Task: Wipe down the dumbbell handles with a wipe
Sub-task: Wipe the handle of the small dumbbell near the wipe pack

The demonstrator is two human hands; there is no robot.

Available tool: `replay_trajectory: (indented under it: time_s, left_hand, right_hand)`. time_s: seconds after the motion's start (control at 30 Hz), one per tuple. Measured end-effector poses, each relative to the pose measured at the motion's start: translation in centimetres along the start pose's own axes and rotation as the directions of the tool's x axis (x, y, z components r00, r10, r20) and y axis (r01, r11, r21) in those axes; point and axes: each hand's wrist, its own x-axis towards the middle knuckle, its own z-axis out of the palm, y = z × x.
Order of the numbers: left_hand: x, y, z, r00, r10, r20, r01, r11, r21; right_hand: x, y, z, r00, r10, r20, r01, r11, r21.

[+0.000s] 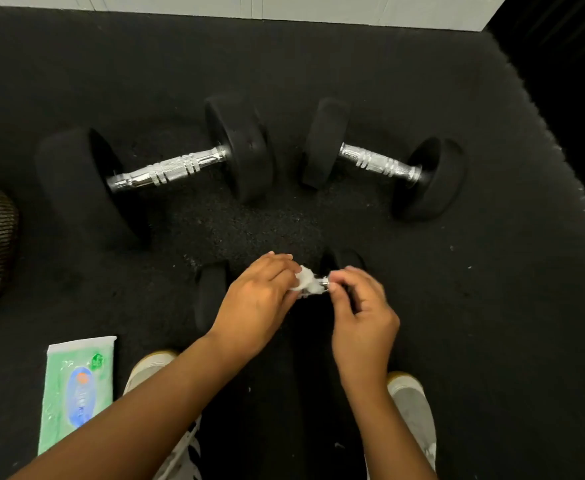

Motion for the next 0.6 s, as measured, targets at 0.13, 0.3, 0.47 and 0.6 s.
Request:
replay_trajectory:
  time_s: [0.13,0.3,0.47,0.6]
  left_hand:
    - [0.6,0.2,1.8,0.977,-0.001,0.214,-0.018,0.996,0.086]
    - [-0.1,0.4,2.2,0.952,-0.153,0.264,0.162,0.987,-0.011]
    - [3.0,0.6,2.3,0.869,-0.329,0.370,0.377,0.924,-0.065]
    - [4.9,1.0,3.4,0.829,-0.408,0.383,0.445,0.895,-0.010]
  right_hand:
    - [1.8,1.3,-0.6,0.988,0.131,0.083,-0.116,0.979,-0.170]
    - [2.4,2.5,-0.3,0.935,0.250,0.249,-0.187,0.949,-0.252]
    - [2.4,2.7,-0.1,0.931,0.265,0.250,-0.203,0.947,-0.249]
    - [2.8,2.8,0.2,0.934,0.259,0.247,-0.198,0.949,-0.246]
